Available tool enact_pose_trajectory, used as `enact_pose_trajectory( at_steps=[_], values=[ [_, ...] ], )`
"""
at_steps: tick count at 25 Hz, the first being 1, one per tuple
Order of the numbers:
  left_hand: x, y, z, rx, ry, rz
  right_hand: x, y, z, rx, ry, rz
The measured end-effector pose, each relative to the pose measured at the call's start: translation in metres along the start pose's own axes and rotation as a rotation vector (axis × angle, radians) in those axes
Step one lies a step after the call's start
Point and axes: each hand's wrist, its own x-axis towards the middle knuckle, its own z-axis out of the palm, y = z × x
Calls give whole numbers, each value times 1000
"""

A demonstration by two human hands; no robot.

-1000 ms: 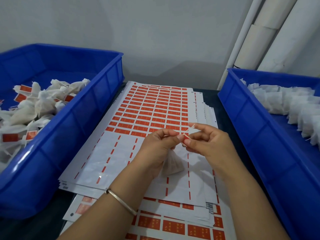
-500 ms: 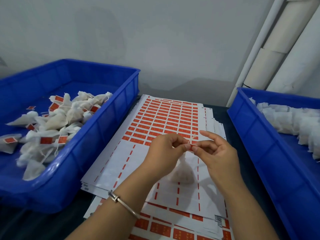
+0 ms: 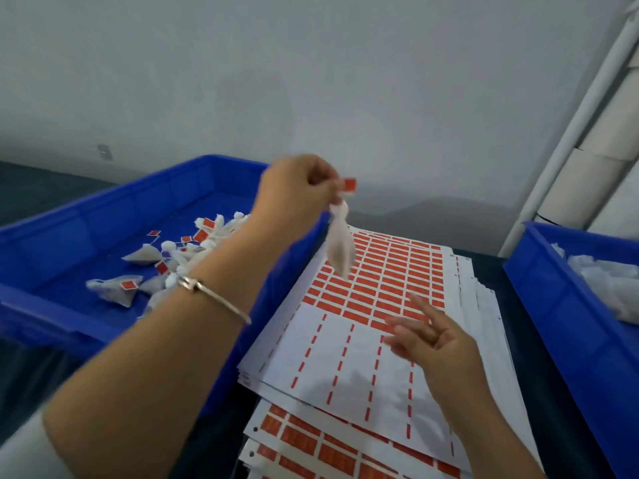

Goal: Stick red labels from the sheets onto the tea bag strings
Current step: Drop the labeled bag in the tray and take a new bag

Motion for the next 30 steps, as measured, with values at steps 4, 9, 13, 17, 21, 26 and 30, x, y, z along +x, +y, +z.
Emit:
enact_pose_trajectory(
  at_steps=[4,9,13,17,21,26,30],
  values=[
    [51,-19,-62,121,241,-1,-6,29,13,-62,-80,114],
    [84,-90,-106,539,363,-217,-5,42,19,-70,-89,249],
    [60,-149,-98,837,167,-455,-5,40,18,-69,-92,285],
    [58,-145,-90,891,46,-444,-5,37,16,-77,-118,287],
    [59,-65,-53,838,18,-89,-5,20,10,-113,-95,203],
    [-10,-21,60,685,-532,31,26,-33,-30,-145,125,50],
    [-78,-58,128,602,-1055,-45,78,-86,-112,200,320,-23]
  ],
)
